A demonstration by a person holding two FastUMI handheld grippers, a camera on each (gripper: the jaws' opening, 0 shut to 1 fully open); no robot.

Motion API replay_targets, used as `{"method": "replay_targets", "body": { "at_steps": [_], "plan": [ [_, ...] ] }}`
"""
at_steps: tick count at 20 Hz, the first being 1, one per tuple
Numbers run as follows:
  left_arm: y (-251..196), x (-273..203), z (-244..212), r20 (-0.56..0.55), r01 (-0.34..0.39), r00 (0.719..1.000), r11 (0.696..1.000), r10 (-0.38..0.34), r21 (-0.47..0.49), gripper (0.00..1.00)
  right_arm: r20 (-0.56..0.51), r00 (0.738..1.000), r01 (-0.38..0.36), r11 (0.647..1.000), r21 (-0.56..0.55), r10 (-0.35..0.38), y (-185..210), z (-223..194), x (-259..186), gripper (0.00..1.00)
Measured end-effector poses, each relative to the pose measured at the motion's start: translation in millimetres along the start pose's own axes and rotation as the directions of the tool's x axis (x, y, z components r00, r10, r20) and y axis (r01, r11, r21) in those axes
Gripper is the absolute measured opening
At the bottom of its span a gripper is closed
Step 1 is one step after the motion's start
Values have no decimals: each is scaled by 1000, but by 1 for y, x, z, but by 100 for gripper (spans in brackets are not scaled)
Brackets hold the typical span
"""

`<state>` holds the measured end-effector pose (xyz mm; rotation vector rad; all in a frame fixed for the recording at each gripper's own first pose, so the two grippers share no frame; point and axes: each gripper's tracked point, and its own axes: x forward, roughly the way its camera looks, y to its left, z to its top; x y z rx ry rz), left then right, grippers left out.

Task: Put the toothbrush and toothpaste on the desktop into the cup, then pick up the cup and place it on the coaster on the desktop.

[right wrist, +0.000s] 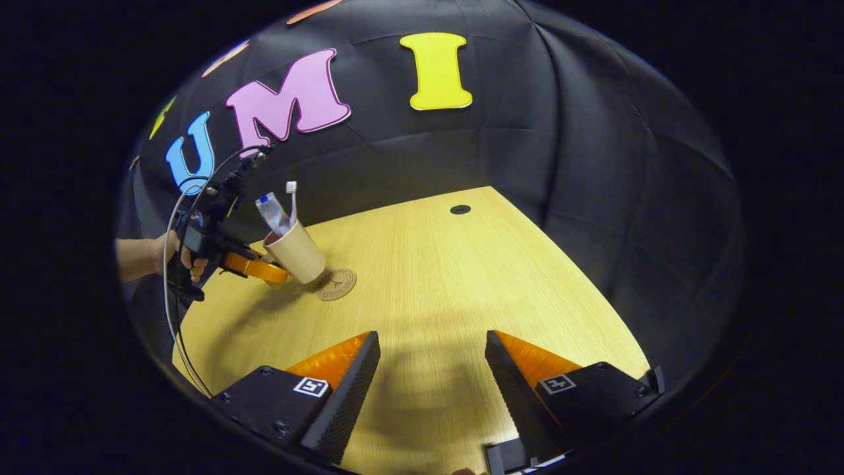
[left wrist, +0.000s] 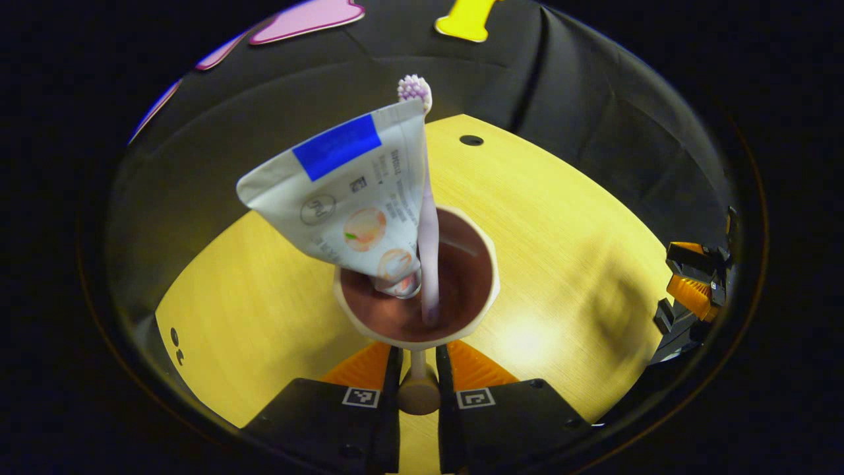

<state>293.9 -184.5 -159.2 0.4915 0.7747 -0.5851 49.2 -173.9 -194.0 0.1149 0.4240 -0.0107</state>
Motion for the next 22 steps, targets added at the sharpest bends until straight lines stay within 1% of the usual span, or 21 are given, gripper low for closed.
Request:
{"method": "replay_targets", "body": {
  "at_steps": [2, 4, 7, 11, 14, 15, 16, 17, 18, 19, 21, 22],
  "plan": [
    [-7, 10, 2, -27, 5, 1000, 1000, -5, 3, 28, -8, 1000, 0, 1000, 2, 0, -2, -5, -3, 99],
    [-10, 18, 5, -51, -9, 999, 1000, 9, -5, 28, -13, 1000, 3, 1000, 0, -3, -6, -9, -8, 99],
    [-9, 18, 11, -66, -11, 998, 1000, 10, -7, 28, -21, 1000, 11, 1000, 12, -11, -9, -13, -16, 99],
    [-12, 39, 13, -108, -40, 993, 999, 39, -10, 28, -34, 999, 18, 999, 31, -17, -13, -20, -18, 99],
    [-15, 39, 11, -112, -36, 993, 998, 31, -43, 28, -40, 999, 20, 999, 28, -19, -17, -26, -20, 99],
    [-14, 38, 12, -110, -36, 993, 998, 31, -48, 34, -44, 999, 16, 999, 30, -14, -14, -27, -21, 99],
    [-11, 37, 13, -112, -39, 993, 998, 33, -50, 34, -48, 999, 14, 999, 31, -12, -13, -28, -21, 99],
    [-10, 36, 13, -108, -42, 994, 998, 36, -52, 30, -50, 999, 12, 999, 30, -10, -13, -28, -21, 99],
    [-13, 33, 13, -102, -43, 994, 998, 37, -54, 31, -50, 999, 7, 1000, 29, -6, -12, -29, -21, 99],
    [-14, 29, 13, -95, -41, 995, 997, 35, -60, 34, -50, 999, 2, 1000, 27, -1, -9, -28, -21, 99],
    [-18, 18, 17, -73, -38, 997, 996, 32, -82, 52, -42, 999, -5, 1000, 15, 6, -5, -25, -22, 99],
    [-20, 12, 18, -58, -32, 998, 995, 26, -98, 67, -38, 999, -10, 1000, 14, 10, -2, -22, -24, 99]
  ]
}}
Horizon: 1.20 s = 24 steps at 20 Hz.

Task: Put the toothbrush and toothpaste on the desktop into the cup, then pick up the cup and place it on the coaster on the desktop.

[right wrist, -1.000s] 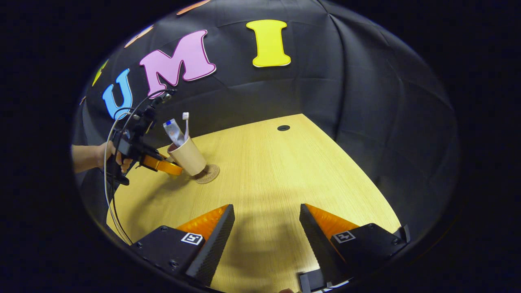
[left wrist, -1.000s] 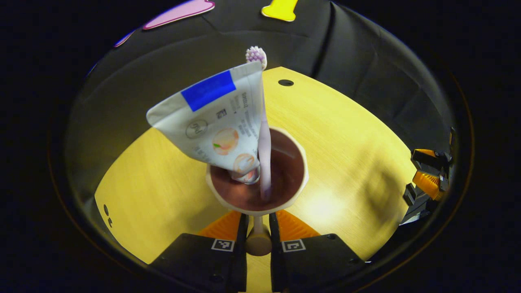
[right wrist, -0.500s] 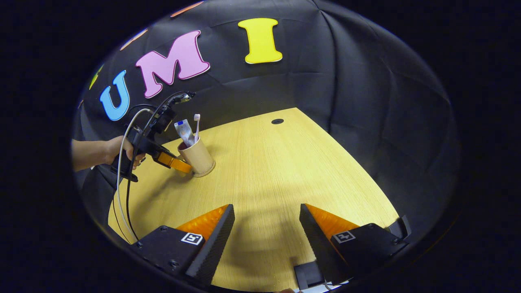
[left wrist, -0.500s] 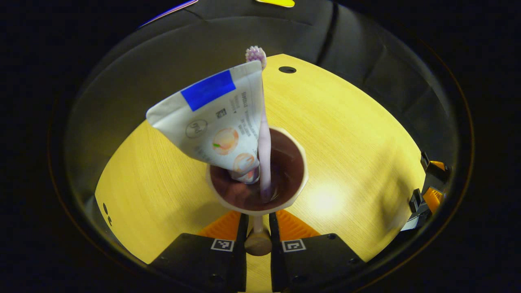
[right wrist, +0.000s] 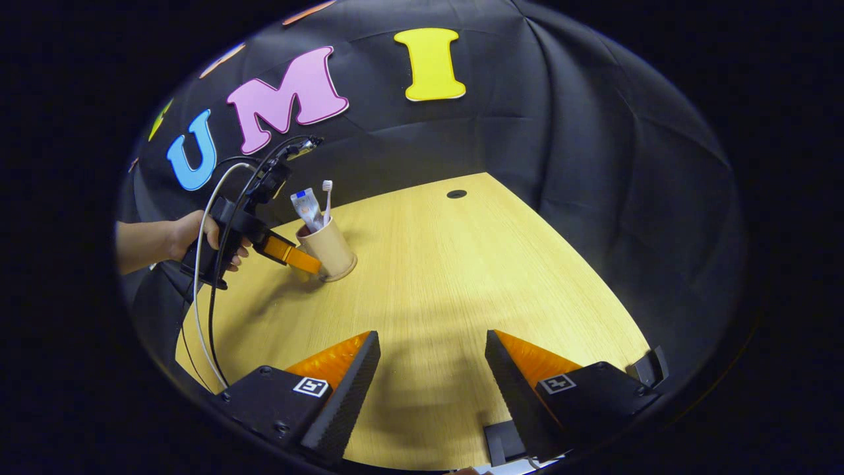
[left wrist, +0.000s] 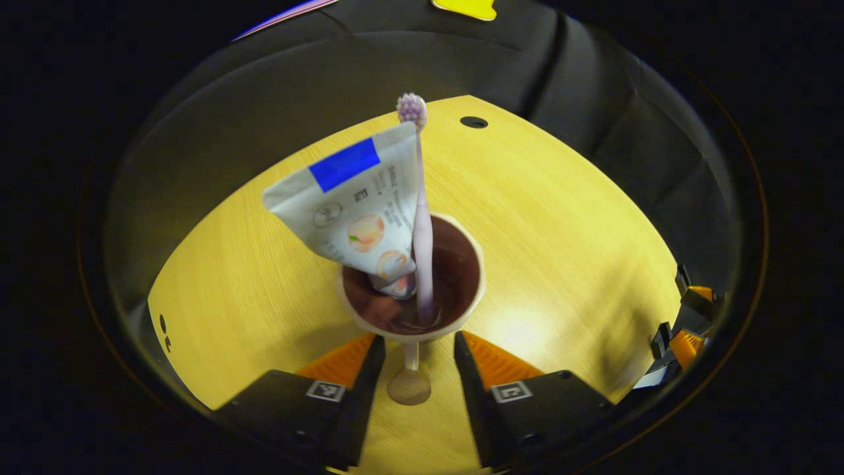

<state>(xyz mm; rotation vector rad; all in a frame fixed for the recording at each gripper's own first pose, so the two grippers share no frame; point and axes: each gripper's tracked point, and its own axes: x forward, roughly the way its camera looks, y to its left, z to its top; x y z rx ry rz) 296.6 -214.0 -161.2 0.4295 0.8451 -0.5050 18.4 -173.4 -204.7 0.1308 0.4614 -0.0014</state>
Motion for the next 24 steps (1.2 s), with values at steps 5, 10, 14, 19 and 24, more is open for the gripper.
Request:
{"method": "replay_targets", "body": {
  "at_steps": [5, 10, 14, 19, 24],
  "plan": [
    [7, -65, -8, 143, -45, 988, 995, 57, -88, 100, 30, 999, -40, 999, -29, 40, 23, 15, -7, 99],
    [17, -164, -33, 368, -89, 914, 969, 171, -229, 100, 85, 993, -80, 994, -70, 86, 54, 36, -29, 98],
    [15, -237, -85, 504, -116, 819, 940, 273, -321, 100, 92, 989, -107, 992, -71, 113, 81, 40, -51, 99],
    [-11, -295, -174, 578, -125, 739, 914, 345, -386, 100, 135, 978, -142, 980, -140, 161, 126, 46, -96, 98],
    [-29, -351, -233, 643, -113, 627, 868, 440, -483, 99, 186, 964, -147, 965, -219, 189, 156, 39, -152, 98]
  ]
}}
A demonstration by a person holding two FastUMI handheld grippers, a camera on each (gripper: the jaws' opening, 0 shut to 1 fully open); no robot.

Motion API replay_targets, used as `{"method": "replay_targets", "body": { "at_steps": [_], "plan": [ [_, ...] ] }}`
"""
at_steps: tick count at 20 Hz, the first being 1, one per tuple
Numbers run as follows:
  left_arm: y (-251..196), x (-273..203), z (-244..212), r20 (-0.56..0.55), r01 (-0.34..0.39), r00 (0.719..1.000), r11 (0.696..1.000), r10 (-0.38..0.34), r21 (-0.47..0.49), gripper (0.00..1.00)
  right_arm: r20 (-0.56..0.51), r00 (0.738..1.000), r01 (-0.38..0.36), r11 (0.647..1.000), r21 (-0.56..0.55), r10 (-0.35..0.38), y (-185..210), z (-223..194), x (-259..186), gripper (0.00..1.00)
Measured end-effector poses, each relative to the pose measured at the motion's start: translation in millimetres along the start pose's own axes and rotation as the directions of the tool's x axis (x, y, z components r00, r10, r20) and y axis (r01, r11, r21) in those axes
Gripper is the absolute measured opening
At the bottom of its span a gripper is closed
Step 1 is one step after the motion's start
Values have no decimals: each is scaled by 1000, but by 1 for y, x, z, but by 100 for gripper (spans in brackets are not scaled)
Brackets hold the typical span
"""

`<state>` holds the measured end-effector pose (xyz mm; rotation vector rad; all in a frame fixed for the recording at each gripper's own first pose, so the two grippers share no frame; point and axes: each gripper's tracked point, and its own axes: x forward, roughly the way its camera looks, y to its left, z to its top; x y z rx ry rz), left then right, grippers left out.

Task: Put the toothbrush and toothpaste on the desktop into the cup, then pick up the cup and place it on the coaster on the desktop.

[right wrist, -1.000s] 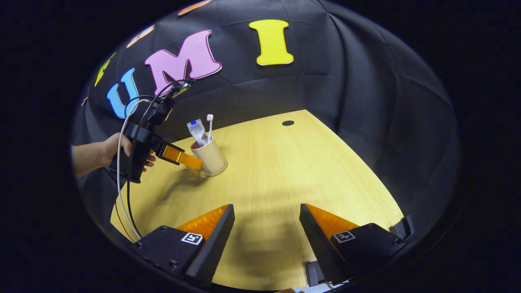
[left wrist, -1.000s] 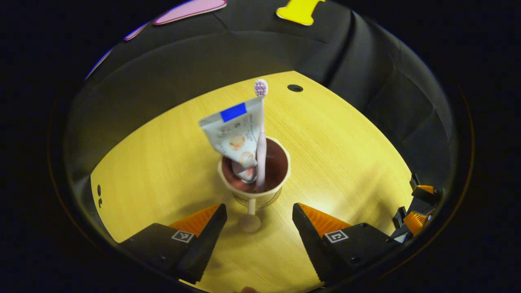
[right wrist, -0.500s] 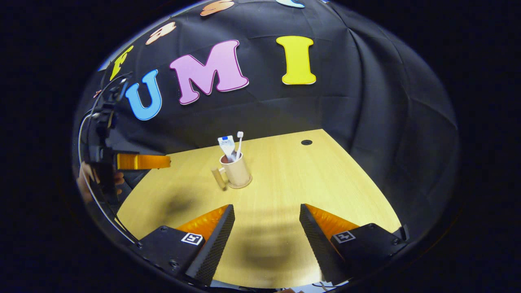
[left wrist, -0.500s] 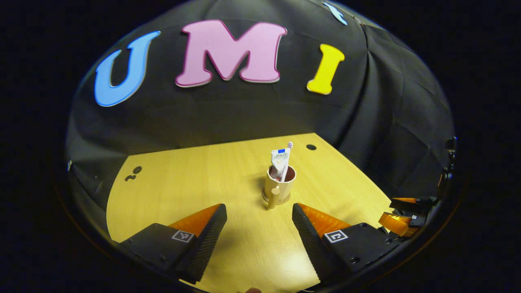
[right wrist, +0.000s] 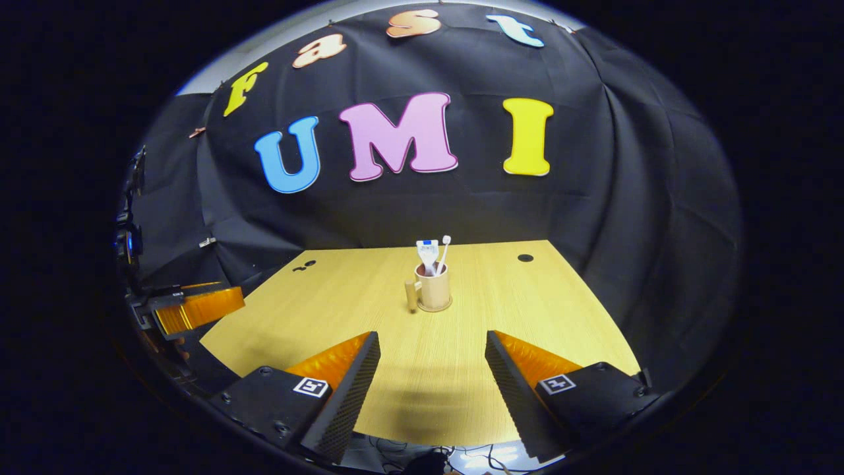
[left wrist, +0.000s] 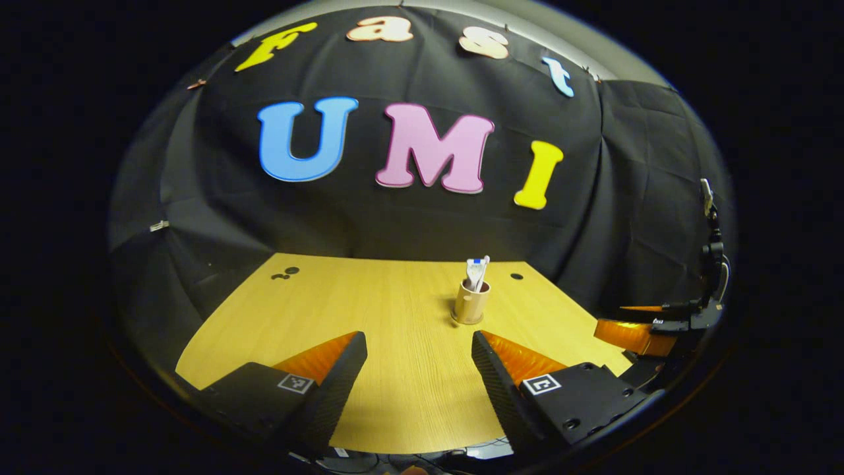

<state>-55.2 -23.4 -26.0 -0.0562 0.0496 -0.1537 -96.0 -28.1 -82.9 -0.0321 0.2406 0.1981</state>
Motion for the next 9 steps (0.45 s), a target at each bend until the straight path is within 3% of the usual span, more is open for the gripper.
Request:
{"method": "replay_targets", "body": {
  "at_steps": [4, 9],
  "plan": [
    [19, -42, 17, 81, -45, 996, 999, 46, -19, 99, 29, 999, 24, 999, -44, -23, 7, 8, -26, 99],
    [38, -61, 31, 139, -126, 982, 991, 130, -35, 98, 111, 994, 10, 1000, 16, -12, 18, 41, -35, 98]
  ]
}}
